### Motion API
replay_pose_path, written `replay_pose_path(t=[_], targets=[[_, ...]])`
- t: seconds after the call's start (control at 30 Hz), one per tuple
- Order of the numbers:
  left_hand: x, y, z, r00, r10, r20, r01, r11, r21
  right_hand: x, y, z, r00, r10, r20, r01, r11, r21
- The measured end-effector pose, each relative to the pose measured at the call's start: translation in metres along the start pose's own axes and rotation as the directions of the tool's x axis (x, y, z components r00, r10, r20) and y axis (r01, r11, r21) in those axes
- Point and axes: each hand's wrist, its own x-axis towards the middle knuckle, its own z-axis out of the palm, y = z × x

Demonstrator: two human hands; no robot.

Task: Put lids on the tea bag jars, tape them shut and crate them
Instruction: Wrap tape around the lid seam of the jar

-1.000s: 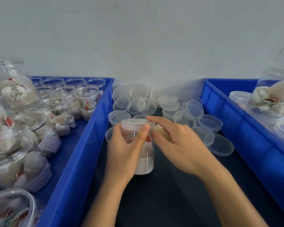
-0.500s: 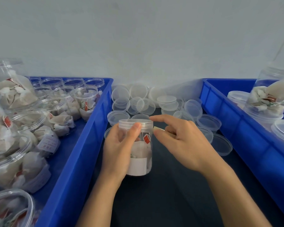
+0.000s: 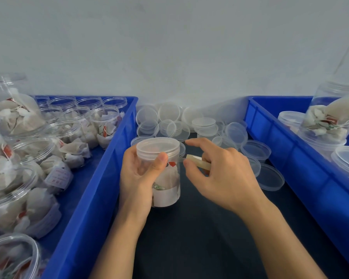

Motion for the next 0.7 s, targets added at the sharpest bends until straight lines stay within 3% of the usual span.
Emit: replay_pose_path(t=[0.33,0.7], targets=[[0.0032,-0.0023,-0.0011,0.994,0.087,-0.073,-0.088,0.996,-0.015,0.0001,0.0027,0.0056,0.998,-0.029,-0.047,0.026,0.998,-0.063],[0.0040,-0.0058,-0.0054,1.000,0.002,0.017,-0.002,1.000,-0.014,-0.0015,0.0062,0.0016,0.996,0.012,-0.083,-0.004,0.996,0.093]])
